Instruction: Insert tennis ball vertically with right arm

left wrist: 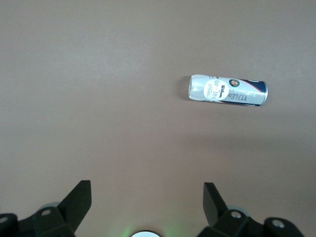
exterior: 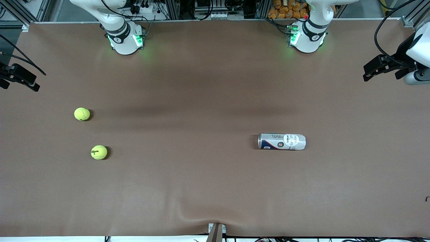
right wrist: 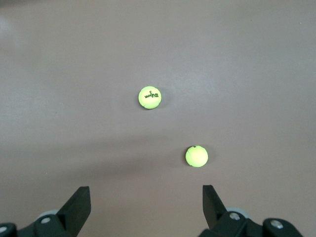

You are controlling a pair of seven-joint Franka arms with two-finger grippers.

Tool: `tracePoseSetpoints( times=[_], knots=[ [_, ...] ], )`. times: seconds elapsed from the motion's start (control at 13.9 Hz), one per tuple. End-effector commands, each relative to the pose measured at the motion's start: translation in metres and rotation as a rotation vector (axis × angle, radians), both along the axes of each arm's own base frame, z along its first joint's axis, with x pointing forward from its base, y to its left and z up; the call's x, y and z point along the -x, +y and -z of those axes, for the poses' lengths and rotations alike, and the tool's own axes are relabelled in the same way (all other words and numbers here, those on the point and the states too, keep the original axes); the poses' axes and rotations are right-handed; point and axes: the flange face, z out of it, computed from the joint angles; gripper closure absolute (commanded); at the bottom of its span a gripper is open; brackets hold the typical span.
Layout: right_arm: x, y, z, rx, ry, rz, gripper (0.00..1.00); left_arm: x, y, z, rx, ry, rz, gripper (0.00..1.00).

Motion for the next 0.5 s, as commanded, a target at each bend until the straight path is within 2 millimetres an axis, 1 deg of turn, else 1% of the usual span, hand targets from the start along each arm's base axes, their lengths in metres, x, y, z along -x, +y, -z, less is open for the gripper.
tracePoseSetpoints(
  times=[0.0, 0.14, 0.29, 0.43],
  knots=[
    [-0.0015, 0.0027, -0.0023, -0.012, -0.002, -0.015, 0.00, -0.0025, 0.0014, -0.0046, 0.002, 0.002, 0.009, 0.00],
    [-0.0024, 0.0037, -0.0018, -0.014, -0.004, -0.017, 0.00, -0.0025, 0.0031, -0.0094, 0.003, -0.007, 0.006, 0.00],
    [-0.0023, 0.0103, -0.0026, -0.013, -0.005, -0.029, 0.00, -0.0030, 0.0039, -0.0086, 0.003, -0.005, 0.005, 0.00],
    [-0.0023, 0.0103, -0.0026, -0.014, -0.005, -0.028, 0.00, -0.0031, 0.0034, -0.0050, 0.001, 0.008, 0.006, 0.00]
  ],
)
